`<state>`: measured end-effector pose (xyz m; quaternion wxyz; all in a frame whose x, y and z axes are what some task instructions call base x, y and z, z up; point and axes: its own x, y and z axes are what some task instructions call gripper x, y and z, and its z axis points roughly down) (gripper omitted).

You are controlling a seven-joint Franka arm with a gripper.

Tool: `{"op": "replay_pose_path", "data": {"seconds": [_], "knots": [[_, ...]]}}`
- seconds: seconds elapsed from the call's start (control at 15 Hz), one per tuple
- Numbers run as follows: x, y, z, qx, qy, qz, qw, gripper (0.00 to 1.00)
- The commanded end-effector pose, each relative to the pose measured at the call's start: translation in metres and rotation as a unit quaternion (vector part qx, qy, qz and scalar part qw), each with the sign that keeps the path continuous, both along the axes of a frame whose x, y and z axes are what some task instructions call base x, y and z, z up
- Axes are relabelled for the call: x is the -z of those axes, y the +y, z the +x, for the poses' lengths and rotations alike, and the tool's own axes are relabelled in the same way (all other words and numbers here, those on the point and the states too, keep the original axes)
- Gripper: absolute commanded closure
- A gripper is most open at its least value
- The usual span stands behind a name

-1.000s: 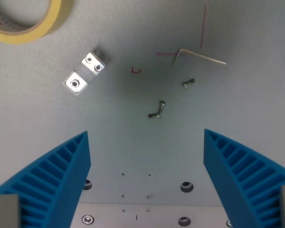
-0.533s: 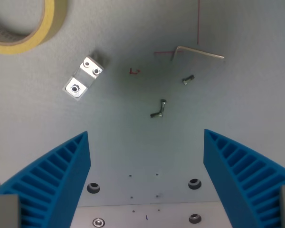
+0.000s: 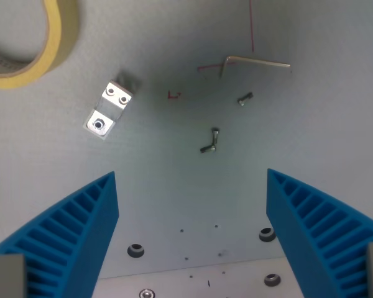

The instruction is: Rotate around gripper positive z

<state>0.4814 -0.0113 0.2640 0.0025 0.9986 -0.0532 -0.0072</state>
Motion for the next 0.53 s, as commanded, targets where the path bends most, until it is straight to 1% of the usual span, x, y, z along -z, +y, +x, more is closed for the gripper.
{"op": "replay_pose_path", "data": {"seconds": [0.07,0.53], "knots": [[-0.0024,-0.0001,0.0004,0.084,-0.003,-0.001,0.9964,0.00],[-0.0024,-0.0001,0.0004,0.131,-0.003,-0.002,0.9914,0.00]]}}
